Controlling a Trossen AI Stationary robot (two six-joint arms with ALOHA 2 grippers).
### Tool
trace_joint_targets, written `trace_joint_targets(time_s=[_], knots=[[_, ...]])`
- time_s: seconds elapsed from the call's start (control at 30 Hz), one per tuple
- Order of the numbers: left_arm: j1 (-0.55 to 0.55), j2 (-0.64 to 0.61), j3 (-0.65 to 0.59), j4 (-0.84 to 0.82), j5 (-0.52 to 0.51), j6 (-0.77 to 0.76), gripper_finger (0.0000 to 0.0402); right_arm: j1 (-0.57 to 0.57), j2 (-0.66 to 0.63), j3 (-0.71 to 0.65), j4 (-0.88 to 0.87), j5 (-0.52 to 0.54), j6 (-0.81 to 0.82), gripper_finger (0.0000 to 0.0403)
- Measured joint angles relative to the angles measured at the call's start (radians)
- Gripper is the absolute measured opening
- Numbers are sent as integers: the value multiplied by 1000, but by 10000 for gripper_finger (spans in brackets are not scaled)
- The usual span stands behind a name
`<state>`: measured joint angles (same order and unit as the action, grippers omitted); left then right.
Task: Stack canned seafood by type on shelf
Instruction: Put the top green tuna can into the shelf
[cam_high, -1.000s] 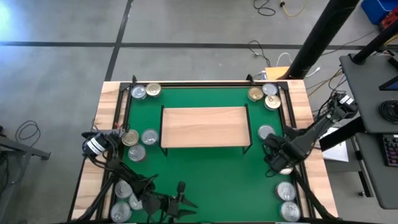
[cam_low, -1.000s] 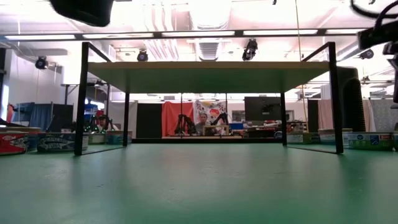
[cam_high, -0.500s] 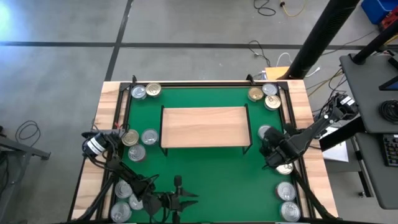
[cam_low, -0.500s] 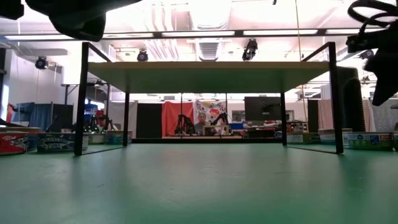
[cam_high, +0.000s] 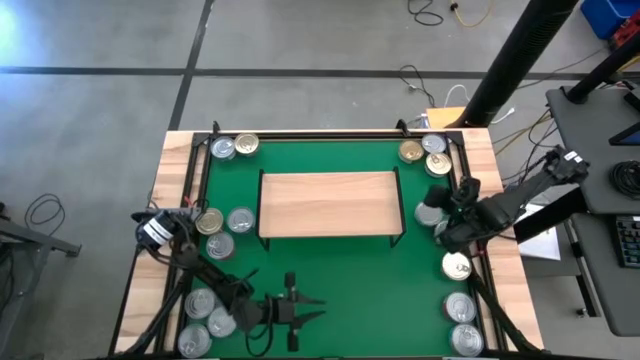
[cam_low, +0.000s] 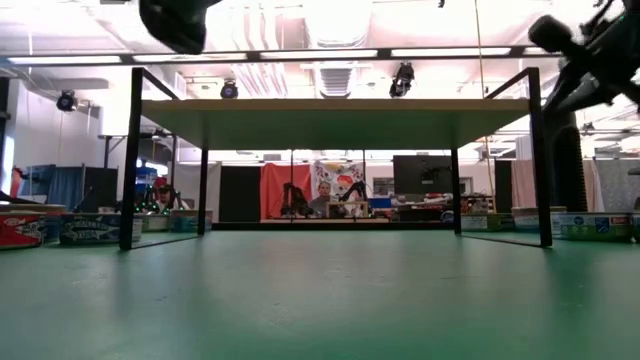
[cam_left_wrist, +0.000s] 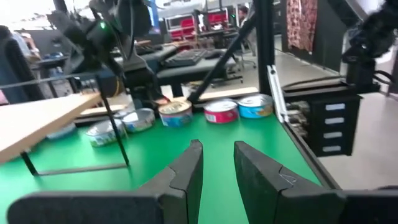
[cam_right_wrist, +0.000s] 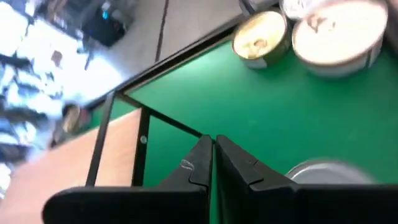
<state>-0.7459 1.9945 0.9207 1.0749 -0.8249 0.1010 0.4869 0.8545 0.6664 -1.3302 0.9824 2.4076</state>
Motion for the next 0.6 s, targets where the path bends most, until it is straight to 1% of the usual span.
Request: trace_joint_targets(time_s=[0.07, 0.13, 0.27, 0.47, 0.6], knots=[[8, 0, 0, 13, 0, 15, 77, -50, 16, -25, 117, -18, -8, 13], [9, 0, 0, 31, 0, 33, 77, -88, 36, -33, 171, -51, -9, 13], [3, -4, 0, 50, -4, 67, 77, -158, 65, -12, 162, -114, -6, 13], [1, -44, 0, 51, -6, 76, 77, -193, 166, -6, 189, -264, -6, 13], [-4, -87, 0, 50, -8, 119, 77, -214, 236, -7, 191, -394, 0, 13]])
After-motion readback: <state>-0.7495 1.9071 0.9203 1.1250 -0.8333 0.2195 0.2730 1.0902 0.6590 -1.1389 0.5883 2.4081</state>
